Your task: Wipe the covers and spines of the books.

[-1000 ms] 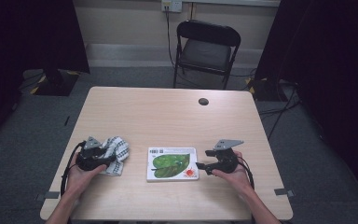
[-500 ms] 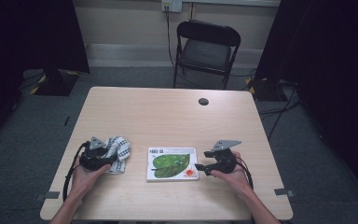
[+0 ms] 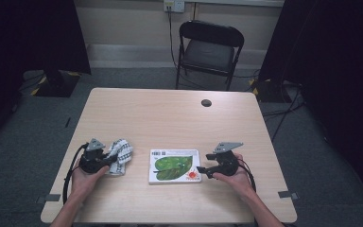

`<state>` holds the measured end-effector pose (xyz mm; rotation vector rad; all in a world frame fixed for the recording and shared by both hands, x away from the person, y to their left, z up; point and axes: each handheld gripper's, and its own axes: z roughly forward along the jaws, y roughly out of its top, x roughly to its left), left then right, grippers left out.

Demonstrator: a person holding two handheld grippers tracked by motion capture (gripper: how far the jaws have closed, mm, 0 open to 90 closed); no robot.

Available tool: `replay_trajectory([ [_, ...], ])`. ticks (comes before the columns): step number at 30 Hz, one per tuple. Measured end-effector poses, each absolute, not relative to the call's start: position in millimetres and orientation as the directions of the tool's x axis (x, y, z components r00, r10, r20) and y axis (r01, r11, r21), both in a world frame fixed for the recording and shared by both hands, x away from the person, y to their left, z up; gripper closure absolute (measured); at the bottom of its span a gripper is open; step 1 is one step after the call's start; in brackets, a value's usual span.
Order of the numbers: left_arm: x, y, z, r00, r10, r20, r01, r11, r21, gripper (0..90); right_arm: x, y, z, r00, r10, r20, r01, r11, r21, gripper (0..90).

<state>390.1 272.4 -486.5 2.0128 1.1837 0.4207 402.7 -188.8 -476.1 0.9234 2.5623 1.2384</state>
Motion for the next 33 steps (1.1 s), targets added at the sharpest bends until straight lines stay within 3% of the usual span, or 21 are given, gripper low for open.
replay_trajectory([
  [6, 387, 271, -480, 0.540, 0.834, -0.112, 0.590, -0.280, 0.757, 77.4, 403, -190, -476, -0.798, 0.588, 0.129, 0.466, 0.468, 0.751, 29.3],
  [8, 386, 269, -479, 0.545, 0.823, -0.160, 0.590, -0.241, 0.770, 77.3, 403, -190, -476, -0.797, 0.590, 0.130, 0.469, 0.468, 0.749, 29.3],
  [27, 368, 199, -440, 0.700, 0.702, -0.128, 0.442, -0.286, 0.850, 77.3, 403, -188, -477, -0.805, 0.579, 0.129, 0.465, 0.480, 0.744, 29.4],
  [33, 372, 173, -449, 0.739, 0.668, -0.086, 0.430, -0.370, 0.823, 77.2, 403, -188, -477, -0.803, 0.581, 0.129, 0.464, 0.476, 0.747, 29.4],
])
